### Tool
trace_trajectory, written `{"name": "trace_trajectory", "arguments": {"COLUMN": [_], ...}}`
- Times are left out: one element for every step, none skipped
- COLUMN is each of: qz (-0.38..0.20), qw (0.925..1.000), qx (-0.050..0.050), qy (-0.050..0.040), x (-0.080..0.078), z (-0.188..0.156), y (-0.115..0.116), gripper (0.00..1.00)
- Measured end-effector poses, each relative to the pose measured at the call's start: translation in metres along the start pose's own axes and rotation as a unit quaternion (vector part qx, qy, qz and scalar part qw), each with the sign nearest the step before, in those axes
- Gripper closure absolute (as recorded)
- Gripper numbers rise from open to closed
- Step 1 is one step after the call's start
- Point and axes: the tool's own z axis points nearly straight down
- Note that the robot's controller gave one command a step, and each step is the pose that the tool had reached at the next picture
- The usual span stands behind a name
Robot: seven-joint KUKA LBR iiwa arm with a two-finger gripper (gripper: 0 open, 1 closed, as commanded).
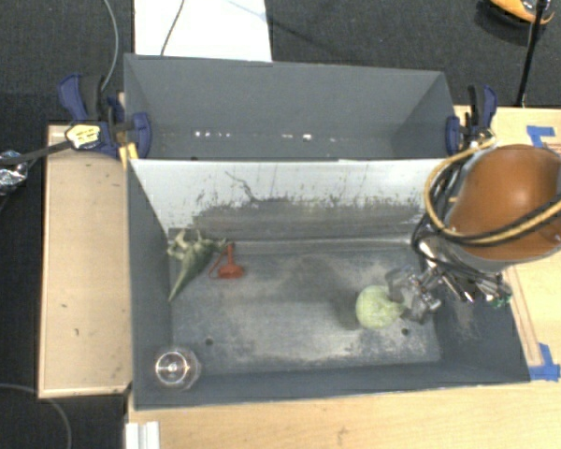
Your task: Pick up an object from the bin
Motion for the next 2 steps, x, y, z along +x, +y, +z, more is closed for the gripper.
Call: {"name": "trace_trajectory", "arguments": {"qz": [0.006, 0.005], "qw": [0.9998, 1.0], "qx": [-0.012, -0.004], "qy": [0.0139, 0.0047], "x": [0.01, 0.004], "z": [-0.009, -0.073], "y": [0.008, 0.016], "gripper": [1.0, 1.0]}}
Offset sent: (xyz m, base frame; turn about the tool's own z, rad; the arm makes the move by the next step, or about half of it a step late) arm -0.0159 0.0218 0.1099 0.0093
